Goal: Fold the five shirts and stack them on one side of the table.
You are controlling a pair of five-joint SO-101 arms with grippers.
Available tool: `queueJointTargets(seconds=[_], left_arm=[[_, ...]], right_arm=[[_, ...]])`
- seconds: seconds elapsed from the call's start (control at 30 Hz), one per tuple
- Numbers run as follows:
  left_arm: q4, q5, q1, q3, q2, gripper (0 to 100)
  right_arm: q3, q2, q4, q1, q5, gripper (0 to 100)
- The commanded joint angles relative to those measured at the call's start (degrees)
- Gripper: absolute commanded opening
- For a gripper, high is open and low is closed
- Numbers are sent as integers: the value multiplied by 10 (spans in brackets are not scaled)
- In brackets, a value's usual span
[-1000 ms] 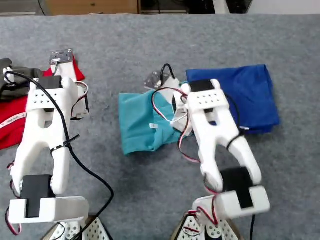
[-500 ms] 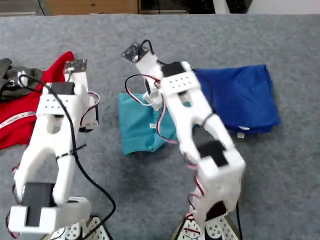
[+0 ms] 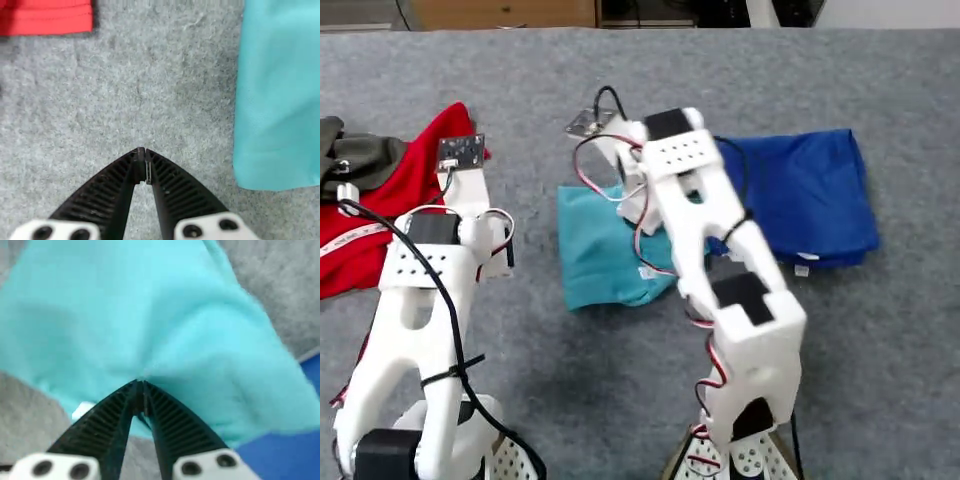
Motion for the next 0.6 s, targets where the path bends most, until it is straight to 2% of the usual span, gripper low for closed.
queueJointTargets(seconds=[0.0,0.2,0.33,0.47,0.57], left_arm=[[-7,0,7,-5,-18,18],[-8,0,7,-5,-18,18],[-8,0,7,-5,-18,18],[-24,4,11,-6,-18,18],[-50,6,12,-12,-17,18]], right_arm=[[78,-69,-11,53,42,2],[247,-178,-66,160,112,2],[311,-269,-74,214,140,2],[328,-363,-74,234,139,2],[327,-421,-76,220,135,2]])
